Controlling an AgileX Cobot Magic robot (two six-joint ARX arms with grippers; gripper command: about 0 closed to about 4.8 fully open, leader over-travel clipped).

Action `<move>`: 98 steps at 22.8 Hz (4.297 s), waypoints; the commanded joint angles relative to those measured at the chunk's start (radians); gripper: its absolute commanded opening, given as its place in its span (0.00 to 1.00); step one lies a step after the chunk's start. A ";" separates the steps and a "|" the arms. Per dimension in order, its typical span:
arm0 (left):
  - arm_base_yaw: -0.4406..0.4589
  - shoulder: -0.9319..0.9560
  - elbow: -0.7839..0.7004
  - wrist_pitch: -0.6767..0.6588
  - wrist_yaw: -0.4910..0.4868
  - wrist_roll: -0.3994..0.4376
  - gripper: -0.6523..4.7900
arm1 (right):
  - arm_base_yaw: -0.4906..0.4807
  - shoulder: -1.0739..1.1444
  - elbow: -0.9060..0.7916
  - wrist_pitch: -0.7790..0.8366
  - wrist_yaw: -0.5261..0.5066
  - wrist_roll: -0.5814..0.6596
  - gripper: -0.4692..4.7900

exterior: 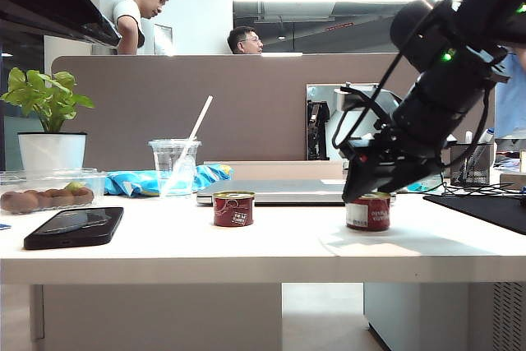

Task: Stack a can of tomatoes on the right onto the can of tomatoes on the left.

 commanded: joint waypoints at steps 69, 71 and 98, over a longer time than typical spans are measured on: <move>0.000 -0.004 0.006 0.043 0.000 0.027 0.11 | 0.242 0.155 0.403 0.003 -0.095 -0.030 0.92; 0.000 -0.004 0.006 0.047 0.000 0.027 0.11 | 0.242 0.100 0.403 -0.053 -0.082 -0.030 0.90; 0.000 -0.158 0.005 0.069 -0.330 0.016 0.11 | 0.242 -0.573 0.084 -0.158 -0.076 0.163 0.08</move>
